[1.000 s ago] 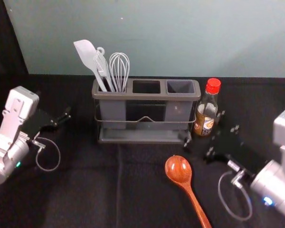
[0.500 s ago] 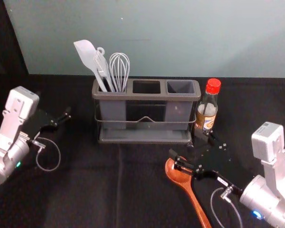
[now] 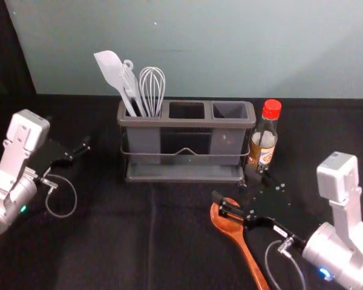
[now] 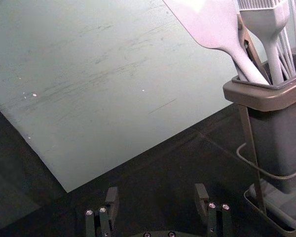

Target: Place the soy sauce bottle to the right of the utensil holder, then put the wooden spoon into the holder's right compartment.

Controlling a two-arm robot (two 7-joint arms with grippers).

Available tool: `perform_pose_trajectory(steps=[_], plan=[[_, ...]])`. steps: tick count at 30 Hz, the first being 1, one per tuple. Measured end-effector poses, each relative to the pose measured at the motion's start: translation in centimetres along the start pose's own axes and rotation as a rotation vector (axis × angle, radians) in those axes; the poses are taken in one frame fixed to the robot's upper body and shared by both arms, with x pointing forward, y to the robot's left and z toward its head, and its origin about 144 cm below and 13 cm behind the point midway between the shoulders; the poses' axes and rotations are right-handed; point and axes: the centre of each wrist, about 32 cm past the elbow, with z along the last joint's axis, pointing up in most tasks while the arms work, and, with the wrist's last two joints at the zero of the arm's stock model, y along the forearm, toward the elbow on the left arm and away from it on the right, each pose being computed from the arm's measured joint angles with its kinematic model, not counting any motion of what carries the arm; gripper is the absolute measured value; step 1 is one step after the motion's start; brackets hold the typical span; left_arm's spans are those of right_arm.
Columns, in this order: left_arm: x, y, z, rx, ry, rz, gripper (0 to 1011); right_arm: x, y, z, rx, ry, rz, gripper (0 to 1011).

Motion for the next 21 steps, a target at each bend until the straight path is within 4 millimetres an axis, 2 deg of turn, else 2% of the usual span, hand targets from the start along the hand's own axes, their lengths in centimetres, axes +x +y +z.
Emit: perform_pose_trajectory(steps=[6,12,13,15,21], plan=[[0.0,0.0,0.0,0.000,0.000,0.000,1005,-1.5,-0.1,1.9,-0.108,0.044,-0.021,1000],[0.0,0.0,0.0,0.000,0.000,0.000,1005,-2.6,0.2,5.6,-0.306,0.094,-0.073,1000],[0.0,0.0,0.0,0.000,0.000,0.000,1005,-2.6,0.2,5.6,-0.306,0.094,-0.073,1000],[0.0,0.0,0.0,0.000,0.000,0.000,1005,-3.0,0.8,6.9,-0.386,0.090,-0.104,1000],[0.0,0.0,0.0,0.000,0.000,0.000,1005,-3.5,2.2,8.1,-0.515,0.094,-0.145,1000]])
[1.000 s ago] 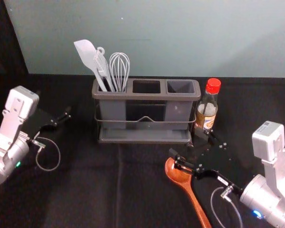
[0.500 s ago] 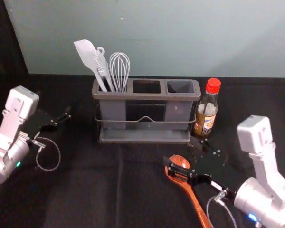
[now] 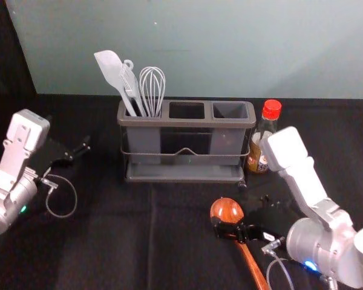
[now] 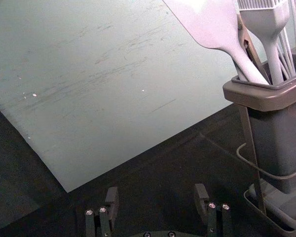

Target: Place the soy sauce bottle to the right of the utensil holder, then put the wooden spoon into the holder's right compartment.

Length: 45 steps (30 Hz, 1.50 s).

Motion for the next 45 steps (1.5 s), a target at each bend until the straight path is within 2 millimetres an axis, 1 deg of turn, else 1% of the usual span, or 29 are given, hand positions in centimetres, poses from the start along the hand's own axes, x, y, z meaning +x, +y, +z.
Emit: perform_pose_trajectory(steps=[4,8,20,30,45], plan=[[0.0,0.0,0.0,0.000,0.000,0.000,1005,-0.5,1.1,0.6,-0.070,-0.013,-0.040,1000],[0.0,0.0,0.0,0.000,0.000,0.000,1005,-0.7,2.1,0.8,-0.100,-0.025,-0.062,1000],[0.0,0.0,0.0,0.000,0.000,0.000,1005,-0.6,4.6,0.8,-0.119,-0.007,-0.069,1000],[0.0,0.0,0.0,0.000,0.000,0.000,1005,-0.5,5.5,0.8,-0.125,-0.012,-0.073,1000],[0.0,0.0,0.0,0.000,0.000,0.000,1005,-0.4,6.0,0.4,-0.135,0.002,-0.065,1000]])
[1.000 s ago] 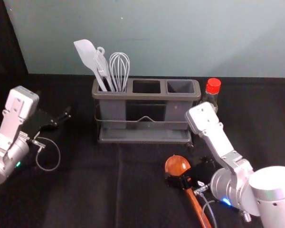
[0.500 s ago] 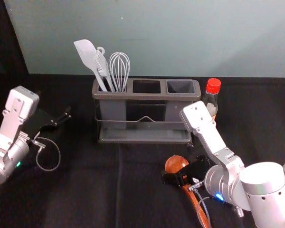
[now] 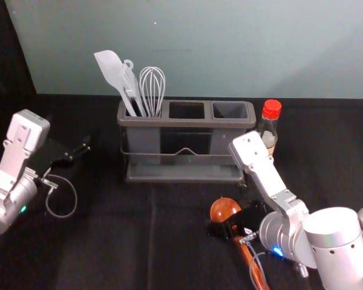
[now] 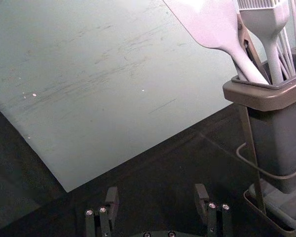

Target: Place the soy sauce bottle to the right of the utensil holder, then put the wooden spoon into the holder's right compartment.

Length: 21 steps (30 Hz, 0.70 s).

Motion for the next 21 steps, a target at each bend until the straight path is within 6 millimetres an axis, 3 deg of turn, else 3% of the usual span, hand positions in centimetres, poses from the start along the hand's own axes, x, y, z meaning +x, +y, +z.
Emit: perform_pose_trajectory(steps=[21], plan=[[0.00,0.00,0.00,0.000,0.000,0.000,1005,0.00,0.50,-0.56,-0.006,0.007,0.005,994]])
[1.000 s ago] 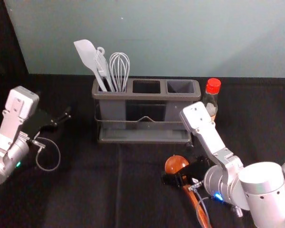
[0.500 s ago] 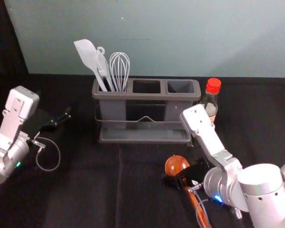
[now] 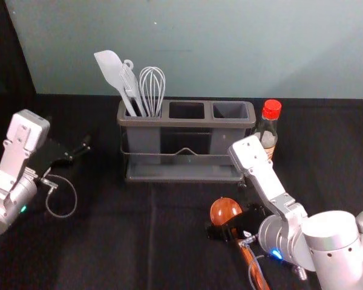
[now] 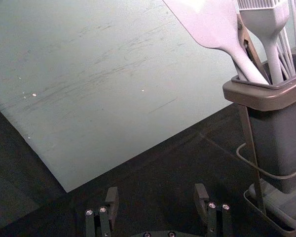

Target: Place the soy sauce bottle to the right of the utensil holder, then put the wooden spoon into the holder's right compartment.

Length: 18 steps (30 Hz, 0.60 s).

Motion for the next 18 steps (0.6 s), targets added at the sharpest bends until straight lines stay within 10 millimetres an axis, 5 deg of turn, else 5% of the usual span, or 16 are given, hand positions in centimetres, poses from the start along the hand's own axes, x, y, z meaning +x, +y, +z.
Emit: perform_pose_trajectory(steps=[8,18], plan=[[0.0,0.0,0.0,0.000,0.000,0.000,1005,0.0,-0.1,0.0,0.004,-0.001,-0.011,838],[0.0,0.0,0.0,0.000,0.000,0.000,1005,0.2,-3.2,1.1,0.074,-0.032,-0.009,838]])
